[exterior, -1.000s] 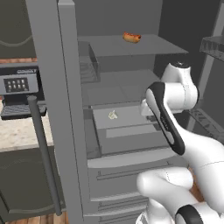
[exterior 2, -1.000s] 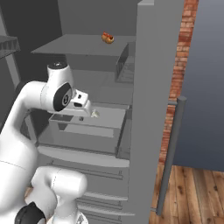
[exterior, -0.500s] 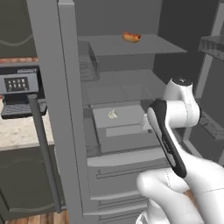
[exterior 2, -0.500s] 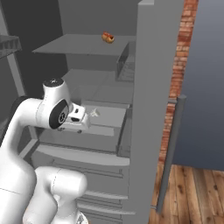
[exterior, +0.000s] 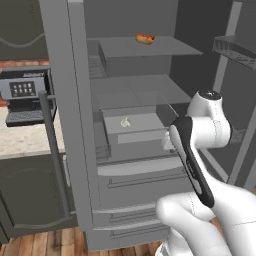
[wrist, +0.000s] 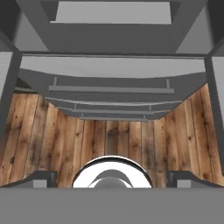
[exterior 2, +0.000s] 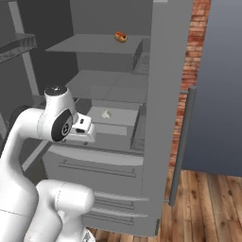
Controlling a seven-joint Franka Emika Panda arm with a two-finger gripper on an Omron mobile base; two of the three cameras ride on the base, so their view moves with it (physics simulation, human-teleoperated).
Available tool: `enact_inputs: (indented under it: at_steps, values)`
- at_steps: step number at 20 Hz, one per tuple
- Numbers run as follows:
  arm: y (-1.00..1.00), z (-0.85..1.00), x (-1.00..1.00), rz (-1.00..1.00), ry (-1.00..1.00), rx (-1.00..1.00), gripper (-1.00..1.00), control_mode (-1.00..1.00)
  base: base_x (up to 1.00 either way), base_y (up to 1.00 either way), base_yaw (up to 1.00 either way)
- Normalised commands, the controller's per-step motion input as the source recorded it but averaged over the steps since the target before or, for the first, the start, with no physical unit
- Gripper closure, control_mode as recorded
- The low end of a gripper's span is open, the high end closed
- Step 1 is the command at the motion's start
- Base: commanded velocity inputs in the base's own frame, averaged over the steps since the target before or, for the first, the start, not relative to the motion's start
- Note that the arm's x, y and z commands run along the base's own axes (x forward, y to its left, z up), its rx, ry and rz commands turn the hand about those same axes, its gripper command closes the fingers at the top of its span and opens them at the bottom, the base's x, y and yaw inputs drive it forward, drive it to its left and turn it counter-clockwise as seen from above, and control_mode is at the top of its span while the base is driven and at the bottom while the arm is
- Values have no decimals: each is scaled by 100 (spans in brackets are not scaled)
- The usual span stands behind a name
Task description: Fully open the fridge drawer.
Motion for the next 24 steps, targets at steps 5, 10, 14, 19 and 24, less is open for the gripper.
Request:
enact_inputs:
  at_steps: [5,10,14,19,24]
  values:
    - [0,0,34,0,1,0,-100,-100,0,0,0]
    - [18,4,67,1,0,0,-100,-100,0,0,0]
    - [27,5,69,0,0,0,-100,-100,0,0,0]
    - [8,4,71,0,0,0,-100,-100,0,0,0]
    - [0,-4,88,0,4,0,-100,-100,0,0,0]
